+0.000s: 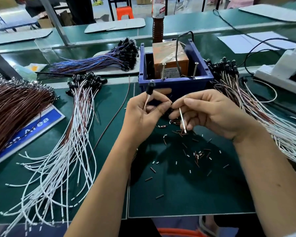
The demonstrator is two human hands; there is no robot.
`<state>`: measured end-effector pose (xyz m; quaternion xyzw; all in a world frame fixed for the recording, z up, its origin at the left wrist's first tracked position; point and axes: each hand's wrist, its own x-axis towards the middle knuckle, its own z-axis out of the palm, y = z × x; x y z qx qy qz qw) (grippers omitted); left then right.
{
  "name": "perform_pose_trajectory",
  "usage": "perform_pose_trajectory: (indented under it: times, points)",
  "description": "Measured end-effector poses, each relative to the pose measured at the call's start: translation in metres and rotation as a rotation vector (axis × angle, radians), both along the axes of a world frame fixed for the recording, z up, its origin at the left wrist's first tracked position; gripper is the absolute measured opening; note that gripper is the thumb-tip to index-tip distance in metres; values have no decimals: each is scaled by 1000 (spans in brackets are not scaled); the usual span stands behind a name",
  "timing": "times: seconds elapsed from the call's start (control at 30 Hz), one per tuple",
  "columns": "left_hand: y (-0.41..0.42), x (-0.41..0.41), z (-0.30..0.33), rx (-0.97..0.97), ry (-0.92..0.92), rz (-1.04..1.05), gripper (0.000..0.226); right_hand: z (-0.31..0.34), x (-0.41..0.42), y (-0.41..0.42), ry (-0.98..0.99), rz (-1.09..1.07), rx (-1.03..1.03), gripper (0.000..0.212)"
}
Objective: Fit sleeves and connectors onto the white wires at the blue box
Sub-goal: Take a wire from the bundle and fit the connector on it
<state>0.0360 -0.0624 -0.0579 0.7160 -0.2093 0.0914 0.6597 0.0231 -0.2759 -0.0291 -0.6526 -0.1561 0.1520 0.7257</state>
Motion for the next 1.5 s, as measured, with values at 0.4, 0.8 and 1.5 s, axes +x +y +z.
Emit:
perform_pose_trajectory:
  times: [0.4, 0.8, 1.5]
  points:
    - [-3, -8, 15, -239, 56, -177, 10, -11, -8, 29, -135, -192, 15, 28]
    - [-3, -5, 10, -178, 94, -162, 9, -20, -10, 39, -151, -159, -249, 28]
    - [-2, -1, 2, -130, 382, -176, 7, -20, 1, 11, -70, -485, 14, 11]
